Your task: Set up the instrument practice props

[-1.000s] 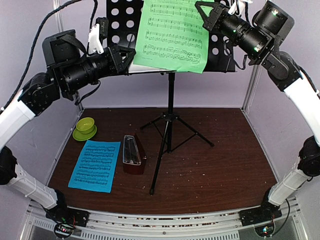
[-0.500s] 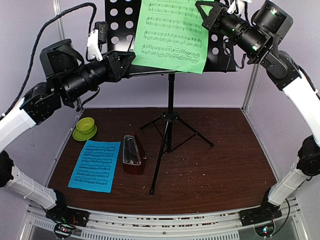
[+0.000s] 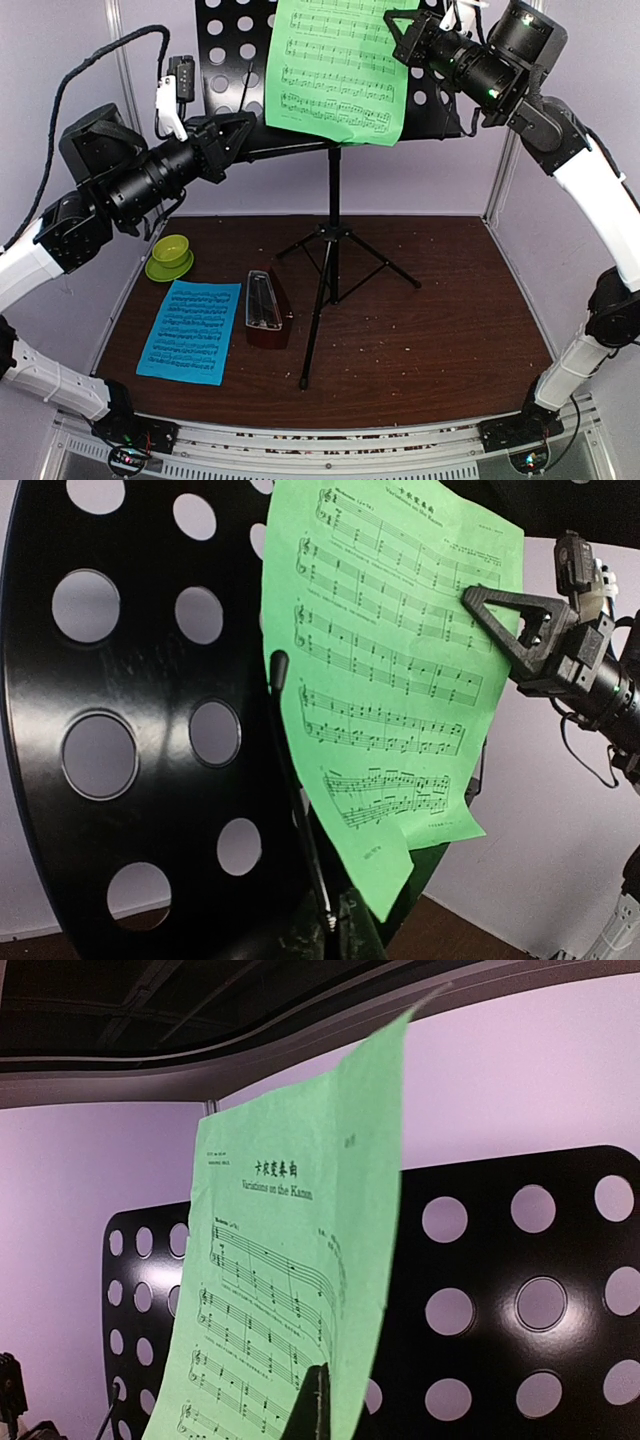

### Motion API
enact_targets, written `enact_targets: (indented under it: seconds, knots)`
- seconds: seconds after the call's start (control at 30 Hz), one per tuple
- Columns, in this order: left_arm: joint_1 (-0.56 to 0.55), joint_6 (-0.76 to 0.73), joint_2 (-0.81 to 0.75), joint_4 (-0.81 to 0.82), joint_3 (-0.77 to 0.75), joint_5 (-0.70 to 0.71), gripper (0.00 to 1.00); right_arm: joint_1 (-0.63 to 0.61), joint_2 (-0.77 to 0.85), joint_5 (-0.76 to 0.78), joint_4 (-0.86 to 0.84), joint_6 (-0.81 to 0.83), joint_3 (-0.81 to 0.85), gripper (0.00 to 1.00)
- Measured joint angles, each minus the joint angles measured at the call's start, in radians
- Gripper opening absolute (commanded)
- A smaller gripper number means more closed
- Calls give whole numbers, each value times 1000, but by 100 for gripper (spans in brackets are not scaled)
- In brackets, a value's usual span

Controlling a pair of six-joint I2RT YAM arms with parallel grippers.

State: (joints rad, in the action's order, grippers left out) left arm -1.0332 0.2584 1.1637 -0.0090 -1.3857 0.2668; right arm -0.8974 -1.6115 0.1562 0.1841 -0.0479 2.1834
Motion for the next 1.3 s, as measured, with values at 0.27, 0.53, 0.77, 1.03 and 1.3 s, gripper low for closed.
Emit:
enact_targets:
  seconds: [0.27, 0.53, 0.77, 1.03, 1.3]
  knots:
    - [0, -128, 29, -18, -32, -63, 0, -1, 0, -6, -11, -1, -5, 0]
    - [0, -208, 46, -32, -51, -98, 0, -33, 37, -93, -137, 22, -102, 0]
    - [0, -254, 47, -44, -55, -126, 0, -40, 51, -172, -241, 34, -131, 0]
    - [0, -285, 50, -55, -64, -153, 0, -40, 16, -295, -334, 62, -108, 0]
    - [0, -319, 61, -76, -82, -176, 0, -40, -52, -431, -381, 84, -105, 0]
